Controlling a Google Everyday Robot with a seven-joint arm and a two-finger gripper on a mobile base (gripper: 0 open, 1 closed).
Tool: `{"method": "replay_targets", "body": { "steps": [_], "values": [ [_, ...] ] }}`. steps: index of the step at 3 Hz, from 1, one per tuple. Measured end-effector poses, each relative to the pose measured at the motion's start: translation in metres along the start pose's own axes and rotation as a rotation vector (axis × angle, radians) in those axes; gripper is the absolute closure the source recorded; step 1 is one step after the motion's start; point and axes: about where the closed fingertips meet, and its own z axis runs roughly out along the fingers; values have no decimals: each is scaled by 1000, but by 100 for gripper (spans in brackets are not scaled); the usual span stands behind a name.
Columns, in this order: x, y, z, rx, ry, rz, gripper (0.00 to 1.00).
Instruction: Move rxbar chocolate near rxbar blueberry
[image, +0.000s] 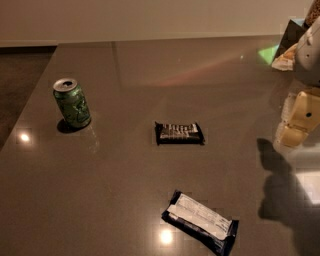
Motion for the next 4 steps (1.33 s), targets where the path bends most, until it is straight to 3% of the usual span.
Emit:
{"method": "replay_targets", "body": {
  "steps": [1,2,4],
  "values": [
    [0,0,0,0,0,0,0],
    [-17,-8,9,-33,-50,-14,0],
    [-77,-15,60,-116,-107,-110,0]
  ]
}}
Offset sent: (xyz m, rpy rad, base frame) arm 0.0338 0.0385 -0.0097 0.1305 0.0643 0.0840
